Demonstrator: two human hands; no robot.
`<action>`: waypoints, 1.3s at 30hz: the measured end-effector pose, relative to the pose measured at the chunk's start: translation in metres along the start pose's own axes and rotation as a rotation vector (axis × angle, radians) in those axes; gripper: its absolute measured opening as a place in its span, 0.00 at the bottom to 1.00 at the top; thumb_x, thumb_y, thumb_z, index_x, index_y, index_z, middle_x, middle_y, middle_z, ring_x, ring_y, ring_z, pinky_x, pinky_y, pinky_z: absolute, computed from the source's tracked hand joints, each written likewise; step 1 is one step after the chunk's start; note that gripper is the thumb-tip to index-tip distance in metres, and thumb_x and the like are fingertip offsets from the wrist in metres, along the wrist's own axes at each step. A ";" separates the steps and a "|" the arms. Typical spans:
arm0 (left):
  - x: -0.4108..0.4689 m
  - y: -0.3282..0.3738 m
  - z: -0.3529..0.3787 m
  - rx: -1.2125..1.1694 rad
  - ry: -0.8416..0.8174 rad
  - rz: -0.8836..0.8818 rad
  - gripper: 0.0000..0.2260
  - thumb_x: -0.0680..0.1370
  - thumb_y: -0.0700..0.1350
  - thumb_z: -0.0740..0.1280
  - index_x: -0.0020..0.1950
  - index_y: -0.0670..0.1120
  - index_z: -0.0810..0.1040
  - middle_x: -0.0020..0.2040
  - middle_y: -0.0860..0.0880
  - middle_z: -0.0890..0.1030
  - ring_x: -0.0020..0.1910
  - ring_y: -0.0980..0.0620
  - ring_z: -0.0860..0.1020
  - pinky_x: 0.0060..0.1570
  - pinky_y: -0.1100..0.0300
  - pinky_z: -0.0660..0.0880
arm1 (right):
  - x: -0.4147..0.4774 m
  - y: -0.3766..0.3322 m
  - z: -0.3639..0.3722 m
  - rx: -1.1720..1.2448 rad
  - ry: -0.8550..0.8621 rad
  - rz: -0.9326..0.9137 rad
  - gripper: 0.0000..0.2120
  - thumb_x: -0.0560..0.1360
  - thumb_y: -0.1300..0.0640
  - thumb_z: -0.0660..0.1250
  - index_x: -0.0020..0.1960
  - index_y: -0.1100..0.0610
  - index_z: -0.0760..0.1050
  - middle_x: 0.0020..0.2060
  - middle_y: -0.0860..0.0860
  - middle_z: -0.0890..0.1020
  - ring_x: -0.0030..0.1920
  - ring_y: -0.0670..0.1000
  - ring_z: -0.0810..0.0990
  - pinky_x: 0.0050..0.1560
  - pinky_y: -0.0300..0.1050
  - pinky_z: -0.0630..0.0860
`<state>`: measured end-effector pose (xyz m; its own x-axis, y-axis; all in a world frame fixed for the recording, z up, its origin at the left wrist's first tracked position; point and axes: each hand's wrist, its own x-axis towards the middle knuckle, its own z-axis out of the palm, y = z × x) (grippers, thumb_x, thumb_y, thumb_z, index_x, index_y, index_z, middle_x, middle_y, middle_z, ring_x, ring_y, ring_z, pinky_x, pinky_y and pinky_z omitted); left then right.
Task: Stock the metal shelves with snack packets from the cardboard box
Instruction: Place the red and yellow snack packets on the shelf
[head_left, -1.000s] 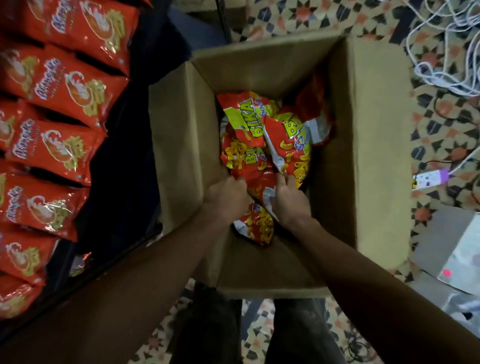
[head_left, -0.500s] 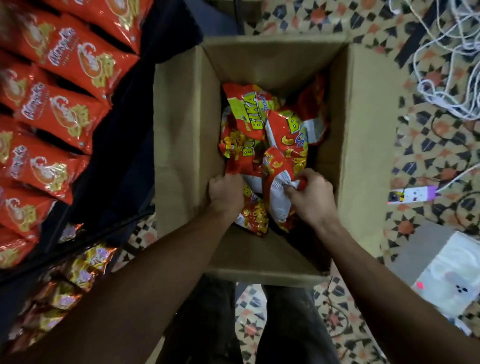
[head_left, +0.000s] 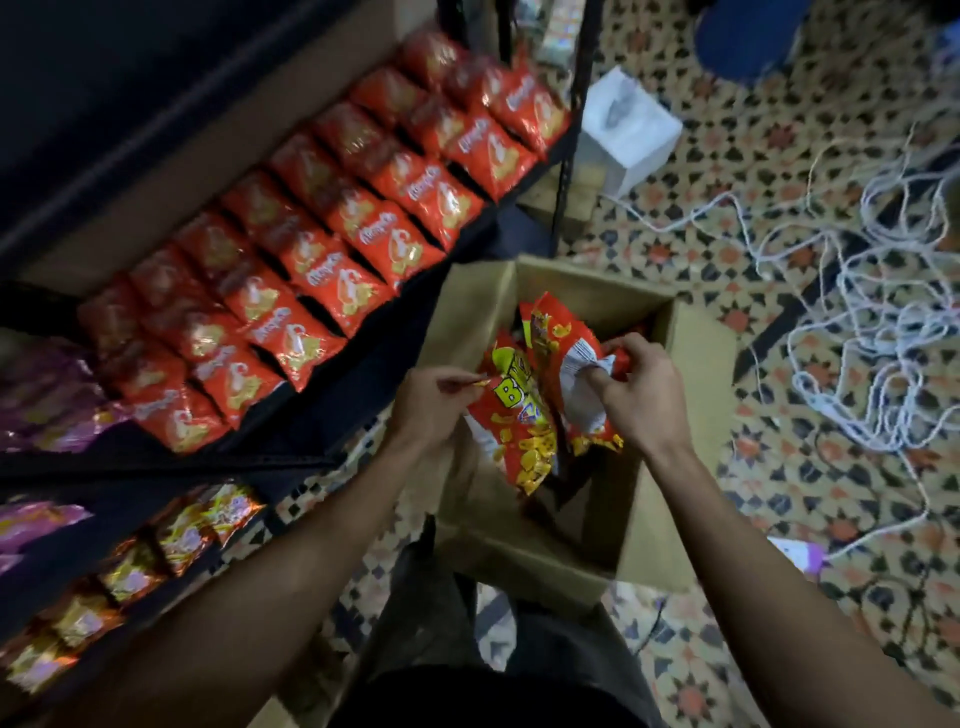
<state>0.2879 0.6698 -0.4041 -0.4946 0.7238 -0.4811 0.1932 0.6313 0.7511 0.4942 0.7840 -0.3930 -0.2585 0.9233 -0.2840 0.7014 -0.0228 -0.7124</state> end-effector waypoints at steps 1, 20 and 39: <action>-0.006 0.013 -0.014 -0.032 0.033 0.051 0.09 0.74 0.37 0.73 0.52 0.45 0.85 0.44 0.48 0.85 0.40 0.59 0.80 0.44 0.63 0.74 | 0.001 -0.016 -0.008 0.026 0.016 -0.025 0.10 0.71 0.54 0.73 0.52 0.52 0.79 0.47 0.55 0.79 0.47 0.56 0.78 0.47 0.47 0.74; -0.112 0.146 -0.326 -0.471 0.631 0.602 0.08 0.82 0.42 0.63 0.45 0.49 0.79 0.40 0.55 0.84 0.40 0.58 0.80 0.44 0.57 0.78 | -0.036 -0.392 -0.065 0.464 0.185 -0.830 0.07 0.71 0.49 0.71 0.49 0.45 0.77 0.45 0.51 0.81 0.43 0.52 0.81 0.49 0.58 0.79; -0.174 0.114 -0.444 -0.815 0.987 0.556 0.11 0.83 0.46 0.60 0.41 0.48 0.74 0.35 0.49 0.77 0.30 0.54 0.75 0.27 0.64 0.72 | -0.062 -0.441 0.080 -0.285 -0.072 -1.155 0.13 0.75 0.64 0.70 0.59 0.59 0.76 0.60 0.52 0.68 0.51 0.57 0.79 0.53 0.53 0.80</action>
<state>0.0200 0.4923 -0.0345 -0.9685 0.1144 0.2210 0.1863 -0.2557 0.9486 0.1475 0.7061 -0.1124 -0.8645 0.3175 0.3896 0.1490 0.9023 -0.4046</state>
